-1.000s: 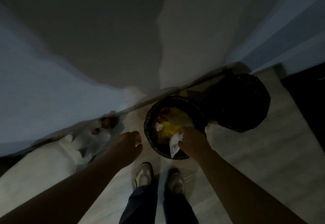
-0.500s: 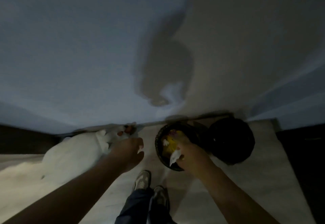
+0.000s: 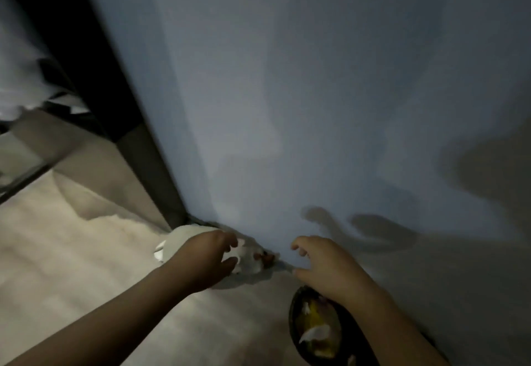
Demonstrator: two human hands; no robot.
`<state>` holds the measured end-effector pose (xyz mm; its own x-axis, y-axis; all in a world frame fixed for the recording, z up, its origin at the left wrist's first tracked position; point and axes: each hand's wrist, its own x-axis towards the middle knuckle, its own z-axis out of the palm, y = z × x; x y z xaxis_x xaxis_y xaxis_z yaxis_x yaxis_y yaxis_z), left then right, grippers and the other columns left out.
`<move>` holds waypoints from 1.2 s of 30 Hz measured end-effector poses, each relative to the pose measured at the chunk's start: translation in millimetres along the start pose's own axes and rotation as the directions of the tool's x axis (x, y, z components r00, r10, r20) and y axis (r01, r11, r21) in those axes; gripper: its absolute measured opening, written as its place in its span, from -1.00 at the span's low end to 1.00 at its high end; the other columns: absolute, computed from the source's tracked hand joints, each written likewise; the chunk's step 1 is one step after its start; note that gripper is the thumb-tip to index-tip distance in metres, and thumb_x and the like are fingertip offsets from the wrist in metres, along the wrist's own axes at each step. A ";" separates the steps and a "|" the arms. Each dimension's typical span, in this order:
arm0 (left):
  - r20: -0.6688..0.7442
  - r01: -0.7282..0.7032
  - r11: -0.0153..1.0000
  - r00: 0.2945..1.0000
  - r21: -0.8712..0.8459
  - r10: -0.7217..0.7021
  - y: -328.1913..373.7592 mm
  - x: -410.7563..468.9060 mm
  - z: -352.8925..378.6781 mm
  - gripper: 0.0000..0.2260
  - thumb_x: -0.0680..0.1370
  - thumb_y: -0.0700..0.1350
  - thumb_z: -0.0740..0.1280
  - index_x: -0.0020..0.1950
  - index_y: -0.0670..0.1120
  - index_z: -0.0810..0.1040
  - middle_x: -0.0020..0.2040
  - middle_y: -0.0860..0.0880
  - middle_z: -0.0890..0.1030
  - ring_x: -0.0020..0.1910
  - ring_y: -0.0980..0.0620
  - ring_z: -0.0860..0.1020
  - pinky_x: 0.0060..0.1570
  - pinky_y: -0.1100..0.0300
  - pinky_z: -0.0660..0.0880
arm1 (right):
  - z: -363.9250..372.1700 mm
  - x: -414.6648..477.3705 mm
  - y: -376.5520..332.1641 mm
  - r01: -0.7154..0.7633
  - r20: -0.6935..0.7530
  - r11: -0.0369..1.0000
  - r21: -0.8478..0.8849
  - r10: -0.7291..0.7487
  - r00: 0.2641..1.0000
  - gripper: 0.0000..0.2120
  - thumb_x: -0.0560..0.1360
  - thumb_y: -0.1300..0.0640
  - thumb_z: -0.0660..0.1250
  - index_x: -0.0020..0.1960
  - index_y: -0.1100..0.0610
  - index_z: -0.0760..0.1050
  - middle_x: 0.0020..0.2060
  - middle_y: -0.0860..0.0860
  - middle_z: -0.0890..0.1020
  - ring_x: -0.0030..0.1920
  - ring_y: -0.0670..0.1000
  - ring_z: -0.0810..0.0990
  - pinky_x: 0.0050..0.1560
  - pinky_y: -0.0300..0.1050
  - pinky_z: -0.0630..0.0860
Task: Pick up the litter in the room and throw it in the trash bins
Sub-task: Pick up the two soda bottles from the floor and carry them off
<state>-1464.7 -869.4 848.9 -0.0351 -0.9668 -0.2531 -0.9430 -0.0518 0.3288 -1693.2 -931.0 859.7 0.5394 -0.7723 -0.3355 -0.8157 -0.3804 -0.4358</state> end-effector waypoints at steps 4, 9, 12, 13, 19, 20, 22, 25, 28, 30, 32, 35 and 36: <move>-0.119 0.130 0.991 0.984 -0.039 -0.134 -39.8 -49.3 -43.1 -0.70 0.55 0.07 0.27 0.27 0.04 0.46 0.15 0.09 0.57 0.02 0.09 0.55 -0.03 0.32 0.41 | -17.6 22.9 -78.2 0.209 0.004 0.977 -0.046 -0.209 0.978 -0.62 0.48 0.03 0.34 0.29 -0.02 0.43 0.18 -0.07 0.50 0.13 -0.08 0.49 0.08 -0.22 0.44; -0.248 0.305 0.950 0.917 -0.071 -0.313 -110.1 -138.8 -73.9 -0.72 0.55 0.07 0.26 0.24 0.07 0.46 0.15 0.11 0.57 0.09 0.08 0.54 0.04 0.25 0.43 | -1.1 45.4 -199.8 0.446 0.025 0.888 -0.113 -0.446 0.895 -0.63 0.45 0.02 0.34 0.25 -0.06 0.46 0.13 -0.10 0.53 0.09 -0.08 0.50 0.04 -0.25 0.42; -0.263 0.425 0.897 0.858 -0.117 -0.441 -156.4 -205.4 -81.4 -0.70 0.55 0.07 0.25 0.26 0.06 0.44 0.16 0.12 0.56 0.10 0.10 0.53 0.07 0.23 0.45 | 25.5 46.2 -277.4 0.561 0.086 0.813 -0.155 -0.555 0.828 -0.65 0.45 -0.01 0.34 0.22 -0.03 0.49 0.10 -0.07 0.56 0.08 -0.05 0.53 0.08 -0.17 0.48; -0.274 0.459 0.879 0.836 -0.129 -0.476 -172.0 -228.0 -84.7 -0.70 0.55 0.07 0.25 0.27 0.06 0.43 0.16 0.13 0.56 0.10 0.11 0.53 0.07 0.24 0.45 | 35.9 45.3 -303.4 0.593 0.105 0.789 -0.163 -0.584 0.805 -0.65 0.44 -0.01 0.34 0.22 -0.02 0.49 0.09 -0.06 0.56 0.08 -0.04 0.53 0.09 -0.14 0.49; -0.362 0.607 0.775 0.692 -0.178 -0.625 -254.8 -359.5 -106.8 -0.69 0.56 0.08 0.23 0.28 0.07 0.42 0.17 0.13 0.55 0.12 0.12 0.52 0.07 0.24 0.44 | 96.9 33.2 -457.1 0.748 0.165 0.640 -0.174 -0.730 0.663 -0.63 0.42 0.01 0.35 0.23 -0.05 0.49 0.11 -0.08 0.56 0.10 -0.08 0.52 0.06 -0.21 0.45; -0.366 0.624 0.761 0.675 -0.180 -0.640 -263.4 -373.7 -109.7 -0.69 0.56 0.08 0.23 0.29 0.07 0.42 0.17 0.13 0.55 0.13 0.12 0.52 0.08 0.24 0.44 | 103.8 30.5 -474.4 0.764 0.174 0.623 -0.167 -0.744 0.645 -0.64 0.42 0.01 0.35 0.22 -0.05 0.49 0.10 -0.08 0.56 0.08 -0.09 0.52 0.05 -0.22 0.45; -0.368 0.665 0.716 0.624 -0.213 -0.689 -285.0 -419.7 -112.2 -0.69 0.56 0.08 0.23 0.29 0.06 0.42 0.18 0.12 0.55 0.13 0.11 0.52 0.09 0.23 0.44 | 129.0 21.8 -522.4 0.806 0.202 0.571 -0.157 -0.780 0.592 -0.65 0.43 -0.01 0.35 0.21 -0.07 0.49 0.09 -0.11 0.55 0.05 -0.11 0.52 0.04 -0.20 0.45; -0.378 0.711 0.660 0.558 -0.240 -0.739 -313.8 -475.3 -115.2 -0.68 0.56 0.07 0.23 0.30 0.06 0.41 0.18 0.11 0.55 0.14 0.10 0.52 0.11 0.21 0.45 | 158.2 10.8 -580.8 0.847 0.242 0.509 -0.151 -0.812 0.531 -0.66 0.44 -0.03 0.33 0.21 -0.09 0.47 0.08 -0.14 0.54 0.06 -0.12 0.52 0.05 -0.17 0.47; -0.383 0.740 0.617 0.506 -0.269 -0.773 -339.2 -512.0 -121.1 -0.68 0.57 0.07 0.23 0.31 0.04 0.41 0.19 0.09 0.55 0.15 0.08 0.52 0.11 0.20 0.46 | 178.6 9.9 -627.8 0.873 0.274 0.458 -0.165 -0.829 0.487 -0.67 0.45 -0.03 0.32 0.22 -0.10 0.46 0.08 -0.16 0.53 0.06 -0.12 0.50 0.04 -0.18 0.46; -0.390 0.750 0.595 0.476 -0.289 -0.789 -357.9 -526.1 -125.5 -0.67 0.57 0.06 0.24 0.31 0.03 0.42 0.19 0.09 0.55 0.14 0.09 0.52 0.10 0.22 0.46 | 189.1 13.9 -653.8 0.886 0.289 0.433 -0.165 -0.838 0.463 -0.67 0.45 -0.03 0.32 0.22 -0.10 0.46 0.08 -0.16 0.53 0.07 -0.13 0.50 0.06 -0.17 0.46; -0.387 0.756 0.571 0.446 -0.321 -0.807 -377.6 -534.1 -128.7 -0.68 0.57 0.06 0.24 0.31 0.03 0.42 0.19 0.09 0.55 0.13 0.09 0.52 0.08 0.24 0.45 | 198.2 22.7 -676.5 0.900 0.303 0.401 -0.173 -0.848 0.436 -0.66 0.45 -0.03 0.32 0.22 -0.09 0.46 0.08 -0.16 0.53 0.08 -0.13 0.50 0.09 -0.17 0.47; -0.384 0.769 0.541 0.411 -0.341 -0.827 -408.9 -537.0 -132.9 -0.68 0.56 0.07 0.25 0.30 0.05 0.42 0.17 0.09 0.56 0.09 0.10 0.54 0.03 0.26 0.46 | 209.8 46.4 -707.7 0.911 0.329 0.367 -0.186 -0.851 0.410 -0.66 0.46 -0.03 0.32 0.23 -0.09 0.46 0.09 -0.16 0.54 0.08 -0.14 0.49 0.07 -0.21 0.45; -0.380 0.776 0.528 0.398 -0.346 -0.835 -420.5 -536.6 -135.1 -0.68 0.56 0.07 0.25 0.30 0.05 0.42 0.16 0.10 0.56 0.08 0.10 0.54 0.02 0.26 0.46 | 213.1 56.4 -718.4 0.915 0.338 0.356 -0.190 -0.851 0.402 -0.66 0.46 -0.03 0.32 0.23 -0.08 0.46 0.10 -0.15 0.54 0.09 -0.14 0.49 0.07 -0.21 0.45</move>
<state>-1004.6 -362.6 969.4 0.8991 -0.4367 -0.0292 -0.4103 -0.8641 0.2915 -1032.2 -592.8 975.9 0.9815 0.1856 -0.0465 0.1631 -0.9387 -0.3037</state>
